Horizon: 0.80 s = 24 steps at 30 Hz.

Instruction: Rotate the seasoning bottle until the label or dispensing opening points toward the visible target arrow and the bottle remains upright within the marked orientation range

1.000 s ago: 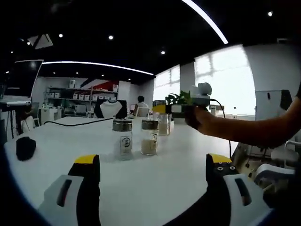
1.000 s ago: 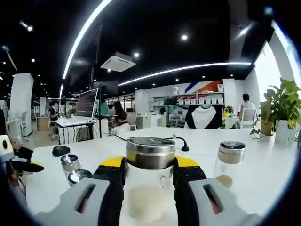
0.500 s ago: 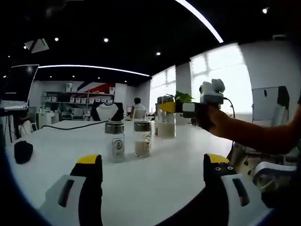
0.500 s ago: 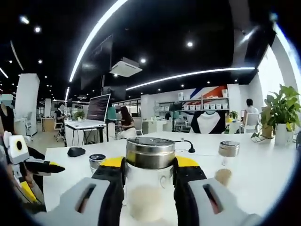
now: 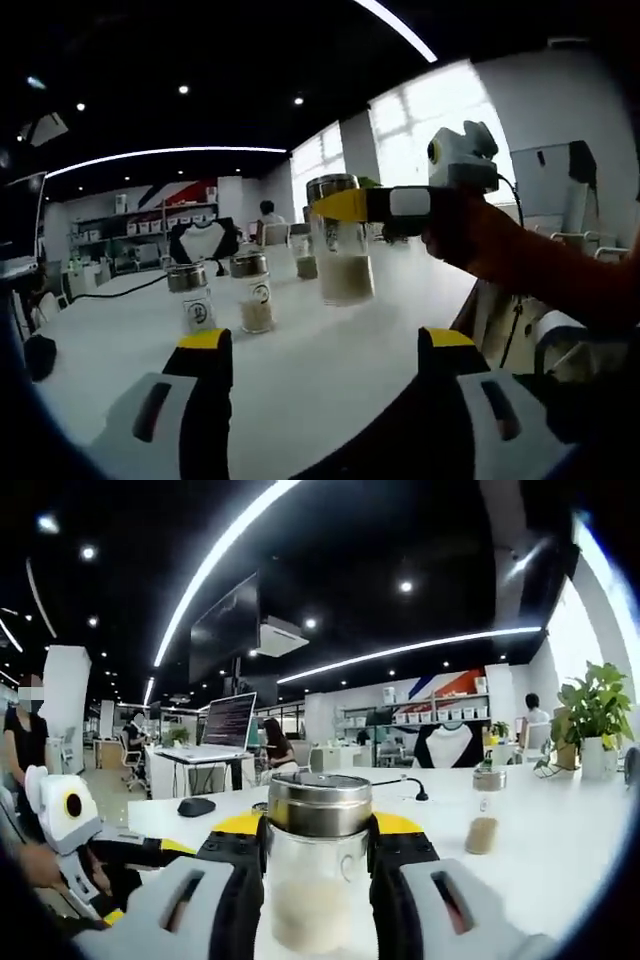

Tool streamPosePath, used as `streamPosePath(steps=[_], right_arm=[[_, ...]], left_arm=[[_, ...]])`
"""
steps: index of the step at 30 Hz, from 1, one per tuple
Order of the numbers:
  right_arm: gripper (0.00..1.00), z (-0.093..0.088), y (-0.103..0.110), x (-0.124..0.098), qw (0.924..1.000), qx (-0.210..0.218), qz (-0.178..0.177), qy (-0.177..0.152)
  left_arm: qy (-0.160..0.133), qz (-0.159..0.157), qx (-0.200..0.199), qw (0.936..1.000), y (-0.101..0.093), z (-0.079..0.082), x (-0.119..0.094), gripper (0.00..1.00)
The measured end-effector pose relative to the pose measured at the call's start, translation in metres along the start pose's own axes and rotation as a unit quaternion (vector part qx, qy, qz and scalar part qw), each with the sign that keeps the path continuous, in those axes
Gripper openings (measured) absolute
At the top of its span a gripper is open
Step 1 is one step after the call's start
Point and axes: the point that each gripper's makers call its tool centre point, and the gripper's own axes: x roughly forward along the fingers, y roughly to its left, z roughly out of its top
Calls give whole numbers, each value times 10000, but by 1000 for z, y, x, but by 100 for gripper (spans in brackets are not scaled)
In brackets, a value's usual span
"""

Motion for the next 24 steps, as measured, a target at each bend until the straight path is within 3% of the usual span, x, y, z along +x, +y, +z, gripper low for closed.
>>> streamPosePath(steps=[5, 9, 13, 21, 24], right_arm=[[37, -4, 21, -5, 9997, -217, 109, 49], [37, -5, 25, -3, 9995, -266, 125, 102], [37, -6, 33, -4, 9994, -305, 146, 88], [37, -8, 50, -7, 9991, -371, 195, 78], [37, -9, 55, -7, 9989, -392, 227, 78]], left_arm=[[-218, -97, -144, 9996, -6, 6, 1, 71], [-244, -93, -90, 9996, -8, 7, 1, 71], [-492, -108, -130, 9986, -9, 15, -1, 63], [-746, -176, -208, 9968, -14, 23, -2, 57], [-724, -157, -212, 9970, -17, 20, 0, 55]])
